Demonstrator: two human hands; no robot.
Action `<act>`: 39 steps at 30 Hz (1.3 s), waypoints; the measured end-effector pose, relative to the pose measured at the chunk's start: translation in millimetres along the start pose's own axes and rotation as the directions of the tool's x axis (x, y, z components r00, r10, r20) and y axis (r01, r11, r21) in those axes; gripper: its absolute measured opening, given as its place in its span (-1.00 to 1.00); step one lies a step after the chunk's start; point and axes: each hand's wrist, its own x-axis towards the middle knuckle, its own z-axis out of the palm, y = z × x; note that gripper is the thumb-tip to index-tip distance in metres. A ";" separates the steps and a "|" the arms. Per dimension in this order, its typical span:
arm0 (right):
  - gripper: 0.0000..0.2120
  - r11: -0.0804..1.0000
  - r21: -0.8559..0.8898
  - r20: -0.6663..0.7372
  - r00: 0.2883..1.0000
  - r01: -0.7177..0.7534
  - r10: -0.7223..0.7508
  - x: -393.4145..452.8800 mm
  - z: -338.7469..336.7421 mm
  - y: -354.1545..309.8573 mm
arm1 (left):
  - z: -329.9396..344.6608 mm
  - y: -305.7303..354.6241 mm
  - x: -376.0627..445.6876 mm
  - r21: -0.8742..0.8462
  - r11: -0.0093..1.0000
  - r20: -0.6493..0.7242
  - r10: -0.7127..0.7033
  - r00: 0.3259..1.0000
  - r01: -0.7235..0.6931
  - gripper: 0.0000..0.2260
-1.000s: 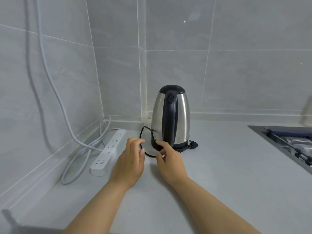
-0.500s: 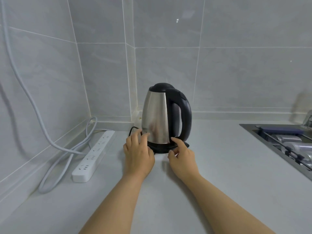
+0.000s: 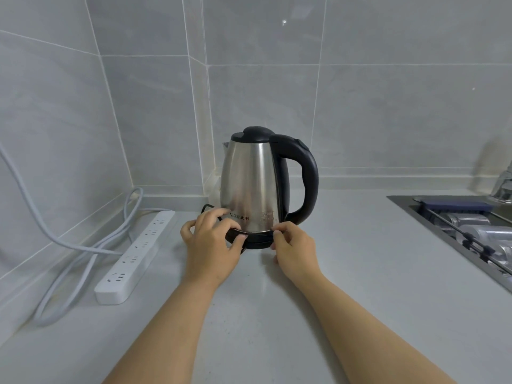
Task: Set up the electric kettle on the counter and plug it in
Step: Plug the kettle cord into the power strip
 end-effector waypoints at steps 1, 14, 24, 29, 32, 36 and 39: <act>-0.83 1.000 0.021 0.006 1.000 -0.016 0.016 -1.1 -0.4 -2.0 | -1.3 0.1 0.0 -0.034 0.999 -0.027 -0.028 0.999 0.027 -0.88; -0.97 0.993 0.107 -0.174 0.982 -0.060 0.078 -6.7 -11.2 -17.8 | -6.0 1.8 -1.4 -0.167 0.986 -0.007 -0.025 1.000 0.024 -0.58; -0.60 0.915 0.402 -0.214 0.976 0.044 0.048 -31.8 -1.4 -34.6 | -18.2 18.0 -3.0 -0.353 0.932 0.033 -0.074 0.997 0.081 -0.64; -0.48 0.895 0.315 -0.165 0.947 0.314 -0.274 -38.5 6.4 -41.9 | -20.8 20.5 0.5 -0.360 0.931 0.013 -0.060 0.998 0.061 -0.64; -0.36 0.888 0.207 -0.086 0.912 0.410 -0.401 -36.4 8.4 -33.9 | -19.5 20.8 2.8 -0.392 0.920 -0.013 -0.021 1.000 0.014 -0.64; -0.31 0.878 0.072 0.148 0.865 0.474 -0.479 -34.0 6.0 -29.5 | -20.7 23.0 1.2 -0.561 0.827 0.039 -0.015 0.999 0.034 -0.67; -0.32 0.866 -0.014 0.269 0.836 0.500 -0.479 -32.7 7.2 -29.1 | -19.2 21.0 -1.3 -0.580 0.814 0.035 -0.010 0.999 0.029 -0.66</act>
